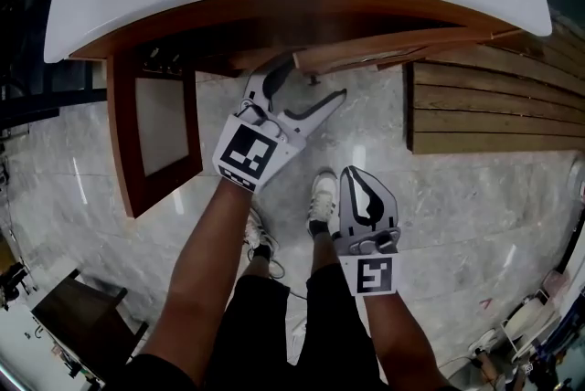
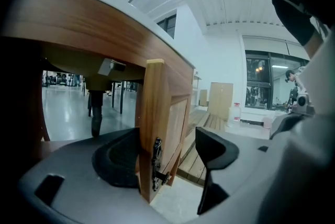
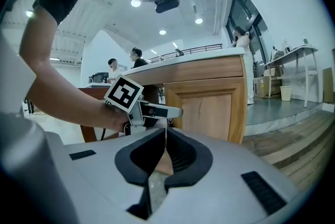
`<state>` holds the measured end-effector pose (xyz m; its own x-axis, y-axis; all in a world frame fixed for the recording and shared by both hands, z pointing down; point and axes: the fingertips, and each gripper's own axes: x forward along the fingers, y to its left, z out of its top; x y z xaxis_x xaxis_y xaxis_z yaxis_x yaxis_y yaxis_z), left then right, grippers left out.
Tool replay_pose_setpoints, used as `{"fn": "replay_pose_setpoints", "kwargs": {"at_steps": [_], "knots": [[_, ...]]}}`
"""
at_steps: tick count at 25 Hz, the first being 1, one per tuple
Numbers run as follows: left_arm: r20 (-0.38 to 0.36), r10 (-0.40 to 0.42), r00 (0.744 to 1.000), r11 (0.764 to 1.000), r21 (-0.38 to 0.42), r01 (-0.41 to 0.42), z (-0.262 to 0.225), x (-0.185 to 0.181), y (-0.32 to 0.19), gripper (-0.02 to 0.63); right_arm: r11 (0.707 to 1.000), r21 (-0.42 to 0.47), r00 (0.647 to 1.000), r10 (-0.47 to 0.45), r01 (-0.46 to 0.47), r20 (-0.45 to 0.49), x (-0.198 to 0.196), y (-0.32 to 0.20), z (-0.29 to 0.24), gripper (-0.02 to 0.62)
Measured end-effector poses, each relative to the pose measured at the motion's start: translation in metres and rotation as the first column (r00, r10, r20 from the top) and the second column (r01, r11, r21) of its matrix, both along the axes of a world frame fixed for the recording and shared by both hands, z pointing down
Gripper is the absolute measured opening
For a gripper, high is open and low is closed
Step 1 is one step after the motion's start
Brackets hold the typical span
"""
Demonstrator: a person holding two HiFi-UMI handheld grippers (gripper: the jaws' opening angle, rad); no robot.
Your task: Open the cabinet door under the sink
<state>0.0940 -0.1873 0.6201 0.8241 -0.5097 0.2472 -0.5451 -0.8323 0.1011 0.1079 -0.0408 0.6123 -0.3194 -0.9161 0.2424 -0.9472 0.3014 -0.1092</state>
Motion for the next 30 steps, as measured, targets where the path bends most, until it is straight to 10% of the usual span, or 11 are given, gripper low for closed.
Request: {"fn": "replay_pose_setpoints", "kwargs": {"at_steps": [30], "knots": [[0.102, 0.22, 0.97, 0.975, -0.055, -0.215, -0.001, 0.032, 0.113, 0.275, 0.975, -0.05, 0.974, 0.214, -0.218, -0.07, 0.043, 0.087, 0.011, 0.025]]}}
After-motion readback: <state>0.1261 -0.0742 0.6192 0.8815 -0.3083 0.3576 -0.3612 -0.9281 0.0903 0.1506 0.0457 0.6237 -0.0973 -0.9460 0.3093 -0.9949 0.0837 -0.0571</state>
